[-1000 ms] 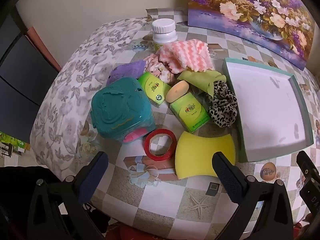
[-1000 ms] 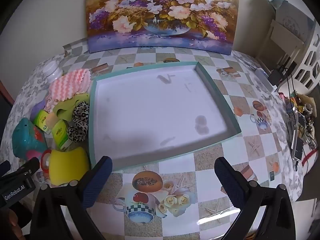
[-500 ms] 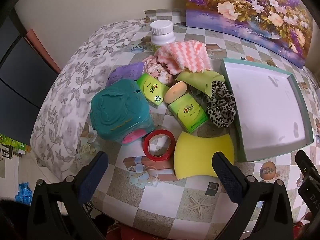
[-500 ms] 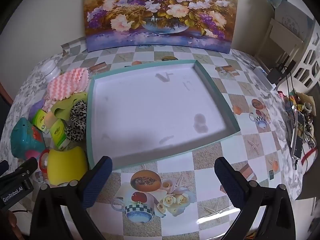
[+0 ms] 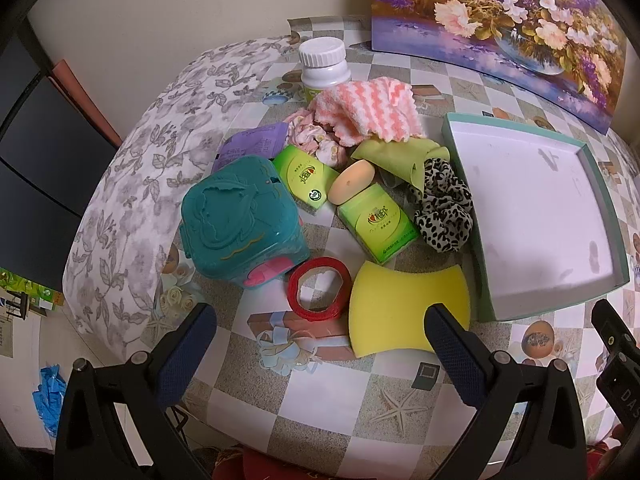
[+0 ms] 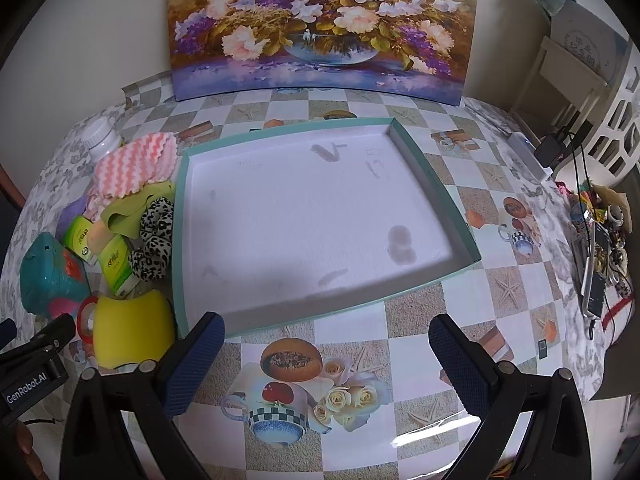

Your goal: Organize soft objects

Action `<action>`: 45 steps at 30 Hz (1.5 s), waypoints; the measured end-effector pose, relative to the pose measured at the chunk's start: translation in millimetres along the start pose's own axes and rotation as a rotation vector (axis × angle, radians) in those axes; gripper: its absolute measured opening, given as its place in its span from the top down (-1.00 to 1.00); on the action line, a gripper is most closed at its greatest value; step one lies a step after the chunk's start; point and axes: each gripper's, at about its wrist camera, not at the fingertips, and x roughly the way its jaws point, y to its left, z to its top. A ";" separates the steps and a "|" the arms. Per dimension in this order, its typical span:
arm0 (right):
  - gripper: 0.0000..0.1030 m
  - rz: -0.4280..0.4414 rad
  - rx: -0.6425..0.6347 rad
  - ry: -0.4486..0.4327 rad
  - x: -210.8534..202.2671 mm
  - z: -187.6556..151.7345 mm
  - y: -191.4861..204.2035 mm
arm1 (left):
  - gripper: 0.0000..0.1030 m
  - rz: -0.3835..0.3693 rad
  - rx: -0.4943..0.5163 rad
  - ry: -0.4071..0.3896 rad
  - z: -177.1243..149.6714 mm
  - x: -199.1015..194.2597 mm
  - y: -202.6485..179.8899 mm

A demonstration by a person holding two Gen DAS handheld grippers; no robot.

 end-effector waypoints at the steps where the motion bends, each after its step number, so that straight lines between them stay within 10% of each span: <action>1: -1.00 0.000 0.000 0.000 0.3 -0.5 0.0 | -1.00 0.000 0.000 0.000 0.0 0.0 -0.1; 45: -1.00 -0.005 -0.008 0.010 2.5 -0.5 1.6 | -1.00 0.002 0.001 0.003 -0.1 0.5 -0.8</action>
